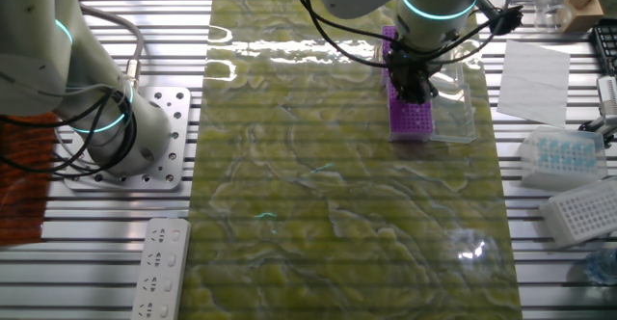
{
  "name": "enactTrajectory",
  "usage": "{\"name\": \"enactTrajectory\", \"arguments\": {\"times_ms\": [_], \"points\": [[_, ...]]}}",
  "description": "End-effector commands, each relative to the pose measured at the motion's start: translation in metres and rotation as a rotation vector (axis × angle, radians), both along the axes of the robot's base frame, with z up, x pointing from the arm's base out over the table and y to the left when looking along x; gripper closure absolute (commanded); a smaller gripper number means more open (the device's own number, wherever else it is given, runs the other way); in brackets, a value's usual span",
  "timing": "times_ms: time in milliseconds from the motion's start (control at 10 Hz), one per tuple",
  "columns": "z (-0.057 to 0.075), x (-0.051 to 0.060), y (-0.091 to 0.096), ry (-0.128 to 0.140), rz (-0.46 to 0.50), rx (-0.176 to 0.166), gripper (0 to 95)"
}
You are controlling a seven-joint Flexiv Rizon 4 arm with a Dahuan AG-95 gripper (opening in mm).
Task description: Transfer all small pipette tips from one holder to another
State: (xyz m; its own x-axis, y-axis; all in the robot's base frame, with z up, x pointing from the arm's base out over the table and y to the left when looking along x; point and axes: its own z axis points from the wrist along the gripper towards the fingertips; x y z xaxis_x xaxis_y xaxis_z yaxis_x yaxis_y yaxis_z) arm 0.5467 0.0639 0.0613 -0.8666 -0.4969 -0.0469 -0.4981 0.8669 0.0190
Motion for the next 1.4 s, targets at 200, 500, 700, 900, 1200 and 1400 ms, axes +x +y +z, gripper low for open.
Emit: {"name": "enactTrajectory", "arguments": {"times_ms": [200,500,700,900,1200,1400], "points": [[0.041,-0.003,0.005,0.03,-0.04,0.001,95.0],[0.054,-0.01,0.062,0.023,-0.203,0.018,95.0],[0.049,-0.015,0.079,0.025,-0.228,0.023,95.0],[0.048,-0.016,0.079,0.028,-0.228,0.025,95.0],[0.038,-0.019,0.08,0.029,-0.231,0.03,95.0],[0.03,-0.022,0.08,0.027,-0.237,0.035,95.0]]}}
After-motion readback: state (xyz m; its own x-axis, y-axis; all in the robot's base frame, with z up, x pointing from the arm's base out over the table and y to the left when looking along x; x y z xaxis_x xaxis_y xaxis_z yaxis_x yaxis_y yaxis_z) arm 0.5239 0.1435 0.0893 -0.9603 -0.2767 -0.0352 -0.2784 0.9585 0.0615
